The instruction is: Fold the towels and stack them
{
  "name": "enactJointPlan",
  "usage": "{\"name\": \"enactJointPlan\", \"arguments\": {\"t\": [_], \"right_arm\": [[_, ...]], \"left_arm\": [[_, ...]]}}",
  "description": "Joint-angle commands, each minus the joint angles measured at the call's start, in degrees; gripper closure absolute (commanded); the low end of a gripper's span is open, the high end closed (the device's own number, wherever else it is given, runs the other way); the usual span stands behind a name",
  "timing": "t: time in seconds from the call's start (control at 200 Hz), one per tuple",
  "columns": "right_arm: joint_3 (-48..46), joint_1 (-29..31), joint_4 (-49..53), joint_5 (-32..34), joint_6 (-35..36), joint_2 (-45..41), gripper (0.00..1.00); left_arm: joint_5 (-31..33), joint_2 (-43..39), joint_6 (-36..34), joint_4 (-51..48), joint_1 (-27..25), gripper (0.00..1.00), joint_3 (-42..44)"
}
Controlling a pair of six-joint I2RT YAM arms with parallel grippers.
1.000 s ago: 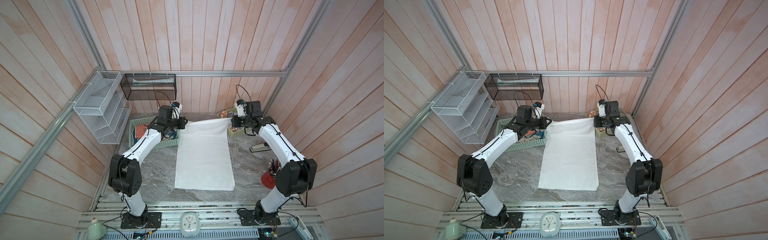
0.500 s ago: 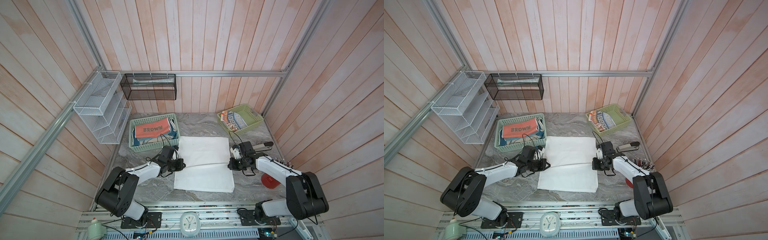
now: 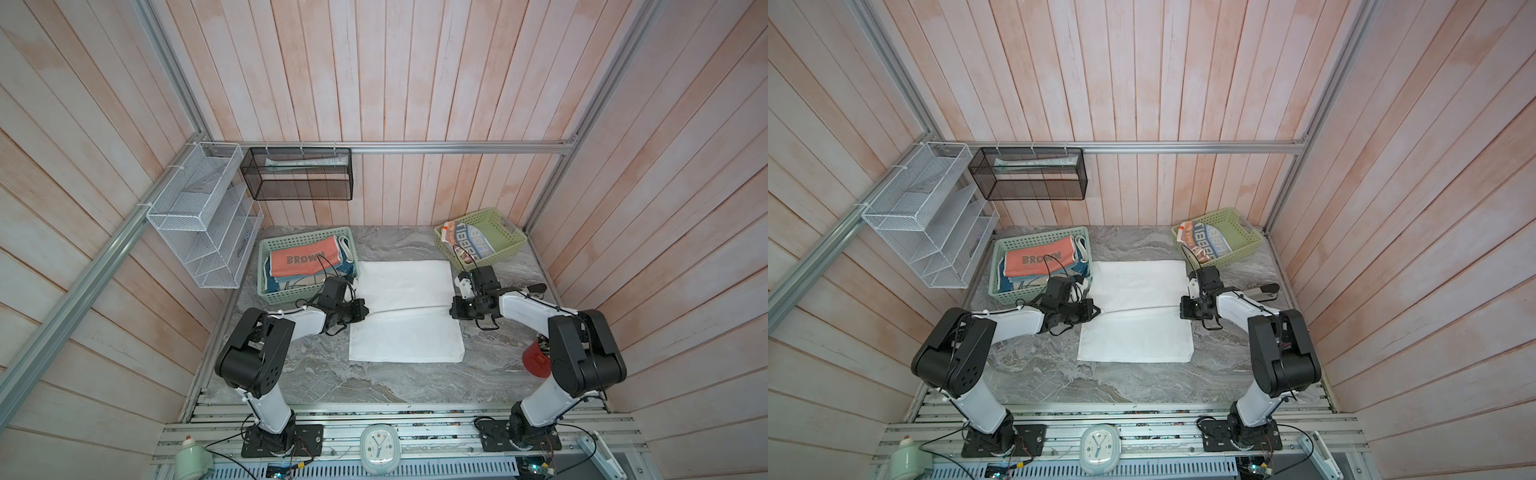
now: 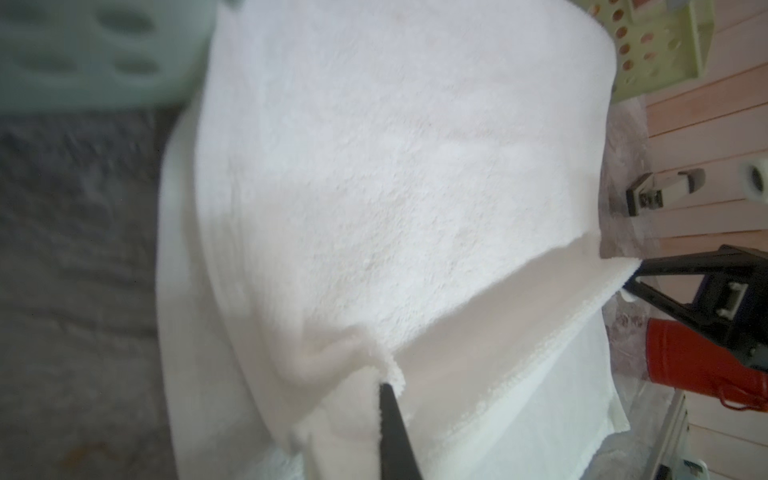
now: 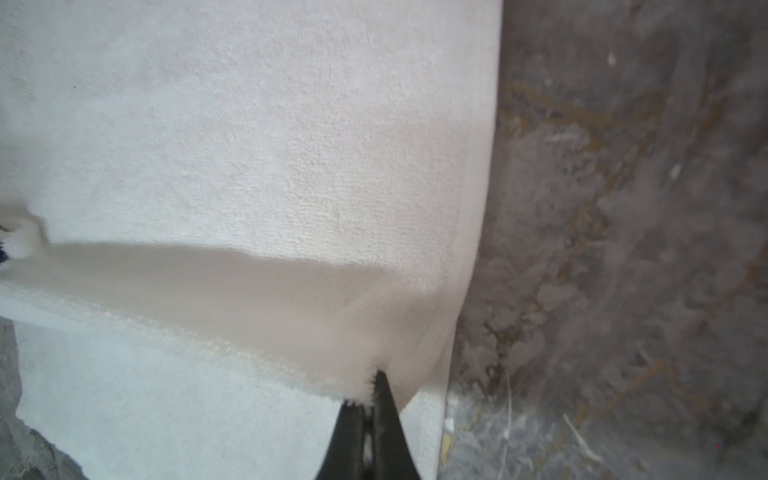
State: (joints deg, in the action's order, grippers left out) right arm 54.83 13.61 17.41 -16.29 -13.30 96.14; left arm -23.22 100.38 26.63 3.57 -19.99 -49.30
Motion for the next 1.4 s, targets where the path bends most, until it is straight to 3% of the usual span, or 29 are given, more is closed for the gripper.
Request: {"name": "enactJointPlan", "arguments": {"t": [0.0,0.175,0.37,0.615,0.845,1.095,1.395], "right_arm": [[5.36,-1.8,0.84,5.4,2.48,2.0,1.0],[11.94,-1.72,6.21,6.16,3.65,0.96,1.0],[12.27,-1.62,14.47,7.98,2.63,-8.2,1.0],[-5.16,1.25,12.33,2.95,-5.35,-20.46,1.0],[-14.91,2.48,4.54,-0.7,-7.78,-16.87,1.0],[-11.86,2.47,7.97,1.77,-5.87,-16.6,1.0],[-5.68,3.12,22.22,4.41,-7.82,-27.99,1.0]], "left_arm": [[1.37,2.79,-5.57,-3.46,2.76,1.0,-5.21],[0.8,0.79,-7.63,-8.49,2.85,1.0,-10.77],[0.34,-9.35,-7.4,-12.15,2.81,1.0,-7.74],[-0.97,-19.26,-1.65,-9.28,-0.96,1.0,6.41],[-0.96,-16.46,3.7,-0.88,-3.74,1.0,16.87],[0.14,-17.72,2.7,-3.68,-3.74,1.0,15.23],[2.03,-27.52,0.88,-16.66,-4.75,1.0,10.06]]}}
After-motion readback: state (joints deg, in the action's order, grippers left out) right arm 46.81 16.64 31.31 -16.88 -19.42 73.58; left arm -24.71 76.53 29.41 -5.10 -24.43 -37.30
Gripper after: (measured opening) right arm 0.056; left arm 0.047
